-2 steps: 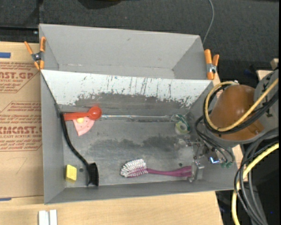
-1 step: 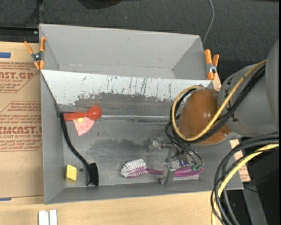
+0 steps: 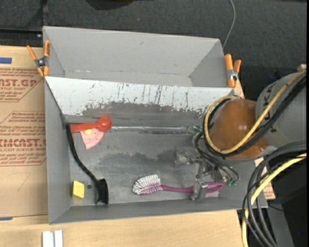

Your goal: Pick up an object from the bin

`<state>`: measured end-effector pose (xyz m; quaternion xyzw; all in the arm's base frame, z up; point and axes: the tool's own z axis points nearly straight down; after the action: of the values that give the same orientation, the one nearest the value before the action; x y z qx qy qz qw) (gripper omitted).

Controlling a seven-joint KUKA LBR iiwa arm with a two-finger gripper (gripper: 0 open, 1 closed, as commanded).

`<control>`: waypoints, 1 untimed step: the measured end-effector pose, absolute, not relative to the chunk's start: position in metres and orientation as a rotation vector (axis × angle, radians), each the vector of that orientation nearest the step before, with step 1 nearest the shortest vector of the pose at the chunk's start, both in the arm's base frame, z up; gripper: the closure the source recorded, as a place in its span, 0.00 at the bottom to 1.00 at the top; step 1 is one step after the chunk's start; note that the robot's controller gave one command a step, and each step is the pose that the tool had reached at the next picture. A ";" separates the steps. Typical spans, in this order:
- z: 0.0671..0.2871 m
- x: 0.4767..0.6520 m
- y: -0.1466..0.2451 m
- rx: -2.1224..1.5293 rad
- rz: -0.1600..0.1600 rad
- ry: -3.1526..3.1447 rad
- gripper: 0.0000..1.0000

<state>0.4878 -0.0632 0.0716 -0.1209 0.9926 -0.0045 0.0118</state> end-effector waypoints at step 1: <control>0.072 0.489 -0.028 -0.265 0.006 3.115 1.00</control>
Offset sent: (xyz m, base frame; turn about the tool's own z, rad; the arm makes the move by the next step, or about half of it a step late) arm 0.0000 0.0000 0.0000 0.0000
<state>0.4891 -0.0278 0.0719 -0.0849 0.9964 0.0019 0.0074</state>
